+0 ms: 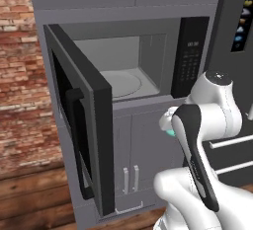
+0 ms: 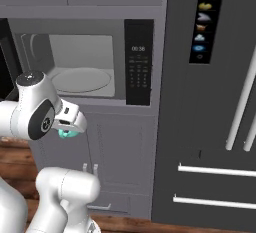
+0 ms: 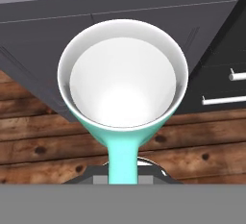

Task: Pick the mug from the counter and place it inside the microwave. Then close the microwave.

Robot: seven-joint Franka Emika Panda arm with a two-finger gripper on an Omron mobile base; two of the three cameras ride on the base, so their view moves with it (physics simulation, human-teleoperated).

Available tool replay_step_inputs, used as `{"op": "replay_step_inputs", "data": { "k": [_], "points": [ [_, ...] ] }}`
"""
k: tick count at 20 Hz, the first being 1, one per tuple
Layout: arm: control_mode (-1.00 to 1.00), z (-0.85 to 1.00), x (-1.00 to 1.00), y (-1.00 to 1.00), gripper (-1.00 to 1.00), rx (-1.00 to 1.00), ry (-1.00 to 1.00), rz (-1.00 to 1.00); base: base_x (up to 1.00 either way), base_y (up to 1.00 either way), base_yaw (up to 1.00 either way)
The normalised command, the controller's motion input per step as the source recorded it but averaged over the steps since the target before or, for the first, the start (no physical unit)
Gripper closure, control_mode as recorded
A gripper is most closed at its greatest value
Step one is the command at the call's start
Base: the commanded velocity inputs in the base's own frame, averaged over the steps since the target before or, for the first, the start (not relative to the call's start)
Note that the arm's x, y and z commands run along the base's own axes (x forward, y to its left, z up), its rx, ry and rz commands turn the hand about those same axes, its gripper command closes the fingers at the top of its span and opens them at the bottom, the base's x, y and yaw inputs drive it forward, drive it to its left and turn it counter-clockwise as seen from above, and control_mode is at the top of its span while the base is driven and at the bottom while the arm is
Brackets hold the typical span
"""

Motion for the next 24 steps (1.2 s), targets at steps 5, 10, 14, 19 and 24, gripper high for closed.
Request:
{"op": "replay_step_inputs", "data": {
  "k": [5, 10, 14, 19, 24],
  "points": [
    [1.0, 0.0, 0.0, 0.0, 1.0, 0.0, 0.0, 0.0, 0.0, 0.0, 0.0],
    [1.0, 0.0, 0.0, 0.0, 1.0, 0.0, 0.0, 0.0, 0.0, 0.0, 0.0],
    [-1.0, 0.0, 0.0, 0.0, 1.0, 0.0, 0.0, 0.0, 0.0, 0.0, 0.0],
    [-1.0, 0.0, 0.0, 0.0, 1.0, 0.0, -0.07, 0.01, 0.0, 0.0, 0.0],
    [-1.0, 0.0, -0.02, 0.02, 1.0, 0.0, -0.18, 0.07, 0.0, 0.0, 0.0]
  ]
}}
